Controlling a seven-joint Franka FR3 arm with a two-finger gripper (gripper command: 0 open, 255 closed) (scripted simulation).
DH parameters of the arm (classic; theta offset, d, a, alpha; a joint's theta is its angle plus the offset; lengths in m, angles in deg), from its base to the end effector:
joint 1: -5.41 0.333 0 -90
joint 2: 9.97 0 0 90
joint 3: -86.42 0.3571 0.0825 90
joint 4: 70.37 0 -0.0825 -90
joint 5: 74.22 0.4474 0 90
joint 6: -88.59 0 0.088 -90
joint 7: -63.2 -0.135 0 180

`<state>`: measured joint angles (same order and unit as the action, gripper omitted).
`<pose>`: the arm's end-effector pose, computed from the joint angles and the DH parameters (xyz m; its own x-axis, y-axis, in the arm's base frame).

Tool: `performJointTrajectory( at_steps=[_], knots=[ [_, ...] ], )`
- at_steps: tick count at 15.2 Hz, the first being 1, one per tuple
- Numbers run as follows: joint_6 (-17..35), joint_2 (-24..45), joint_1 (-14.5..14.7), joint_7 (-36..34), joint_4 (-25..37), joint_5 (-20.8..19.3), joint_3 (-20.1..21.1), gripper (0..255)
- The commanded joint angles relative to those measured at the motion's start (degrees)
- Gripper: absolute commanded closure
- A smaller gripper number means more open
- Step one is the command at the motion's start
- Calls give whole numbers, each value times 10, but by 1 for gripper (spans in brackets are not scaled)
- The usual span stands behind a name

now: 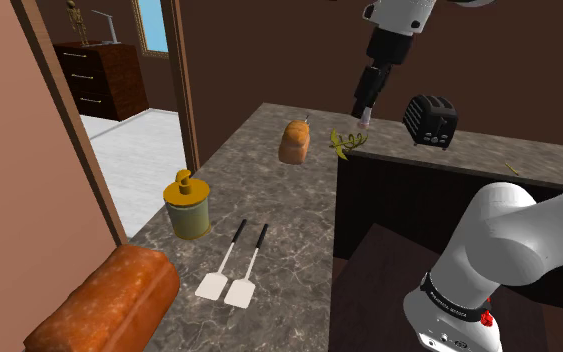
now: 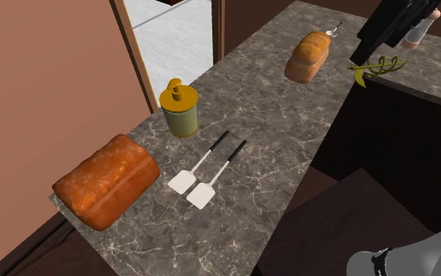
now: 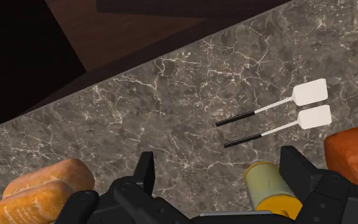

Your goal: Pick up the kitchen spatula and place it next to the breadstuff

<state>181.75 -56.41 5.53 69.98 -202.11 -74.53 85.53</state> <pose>0.3428 -0.0071 0.6360 0.9847 0.1083 0.1364 0.1080 -0.9941 0.0103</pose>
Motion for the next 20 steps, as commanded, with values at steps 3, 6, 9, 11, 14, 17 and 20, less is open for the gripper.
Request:
performJointTrajectory(
  at_steps=[3,6,9,11,14,17,20],
  knots=[
    [26,-4,-6,-51,-31,14,26,0],
    [66,-1,-13,-126,-71,36,67,0],
    [109,14,-20,-203,-101,58,110,0],
    [139,30,-25,-253,-115,72,140,0],
    [185,65,-34,-330,-129,91,185,0],
    [234,110,-47,-408,-133,104,231,0],
    [282,167,-66,-489,-126,107,278,0]
  ],
)
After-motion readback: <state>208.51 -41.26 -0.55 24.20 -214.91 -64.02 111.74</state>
